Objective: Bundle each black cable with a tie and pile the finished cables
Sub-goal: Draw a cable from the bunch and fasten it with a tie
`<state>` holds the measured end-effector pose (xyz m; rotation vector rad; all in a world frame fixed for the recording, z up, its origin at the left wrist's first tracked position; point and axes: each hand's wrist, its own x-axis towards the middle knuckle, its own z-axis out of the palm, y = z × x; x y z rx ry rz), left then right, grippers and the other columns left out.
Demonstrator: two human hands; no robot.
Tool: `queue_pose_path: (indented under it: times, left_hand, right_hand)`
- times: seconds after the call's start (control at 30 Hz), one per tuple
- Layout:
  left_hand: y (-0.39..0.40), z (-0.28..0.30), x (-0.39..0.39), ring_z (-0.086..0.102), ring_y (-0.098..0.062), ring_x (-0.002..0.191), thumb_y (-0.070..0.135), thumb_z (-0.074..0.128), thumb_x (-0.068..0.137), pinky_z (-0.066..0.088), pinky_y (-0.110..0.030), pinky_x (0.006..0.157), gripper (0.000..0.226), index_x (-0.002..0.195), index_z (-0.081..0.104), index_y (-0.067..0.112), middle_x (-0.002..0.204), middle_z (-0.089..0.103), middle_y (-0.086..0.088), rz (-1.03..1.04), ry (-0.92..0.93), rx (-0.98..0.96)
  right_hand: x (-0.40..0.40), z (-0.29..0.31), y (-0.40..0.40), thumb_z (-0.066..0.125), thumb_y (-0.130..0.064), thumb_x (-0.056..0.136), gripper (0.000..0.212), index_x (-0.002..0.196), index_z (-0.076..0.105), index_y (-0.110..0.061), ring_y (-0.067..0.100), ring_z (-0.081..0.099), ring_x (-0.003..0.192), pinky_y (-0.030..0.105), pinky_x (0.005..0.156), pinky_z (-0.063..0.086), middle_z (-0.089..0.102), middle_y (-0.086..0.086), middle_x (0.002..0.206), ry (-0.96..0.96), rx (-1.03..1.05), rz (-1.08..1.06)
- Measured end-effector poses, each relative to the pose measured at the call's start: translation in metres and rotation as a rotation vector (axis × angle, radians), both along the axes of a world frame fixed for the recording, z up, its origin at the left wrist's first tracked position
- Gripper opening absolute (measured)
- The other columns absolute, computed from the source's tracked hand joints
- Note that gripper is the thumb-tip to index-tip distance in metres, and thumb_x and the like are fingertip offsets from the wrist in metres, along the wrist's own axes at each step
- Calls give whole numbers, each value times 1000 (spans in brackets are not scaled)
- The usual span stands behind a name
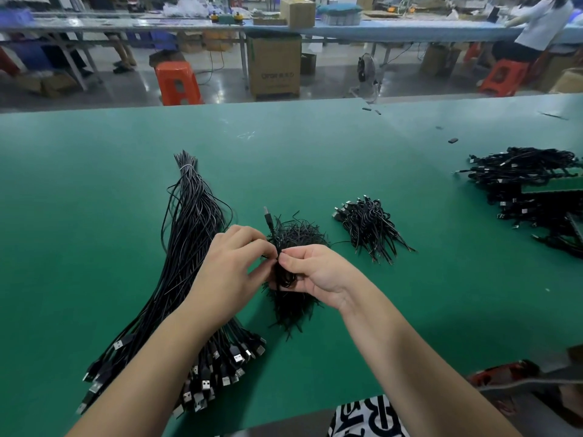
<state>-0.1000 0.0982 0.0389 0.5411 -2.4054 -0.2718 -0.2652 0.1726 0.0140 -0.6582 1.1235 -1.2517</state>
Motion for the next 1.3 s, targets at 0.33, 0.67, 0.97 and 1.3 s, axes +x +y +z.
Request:
queue_pose_path:
  times: [0.33,0.67,0.97,1.3]
  left_hand:
    - [0,0,-8,56,-17,85,12,75,83,45,-31,80,12,80,63,15,85,58,4,99,-23,200]
    - [-1,1,-12,38,-9,56,13,67,92,30,-23,53,14,79,64,9,62,49,3,148,303,953]
    - [1,1,-4,56,-8,73,13,72,89,46,-26,70,16,81,64,25,76,62,13,59,130,534]
    - [2,-1,-1,56,-11,77,18,69,88,44,-34,75,6,84,66,20,80,61,12,69,-53,154]
  right_hand:
    - [-8,-8,-2,59,-18,101,21,93,79,-17,16,70,78,36,79,61,74,6,89,74,-58,-5]
    - [-4,-9,-3,62,-40,94,24,117,71,-41,3,71,89,12,65,47,73,-17,107,750,-363,-178]
    - [-1,-9,-5,57,-38,96,10,102,65,-36,17,50,44,23,48,43,60,1,53,547,-225,-198]
    - [0,-2,0,54,-19,104,21,96,73,-24,22,57,61,31,53,49,68,15,79,414,-198,-128]
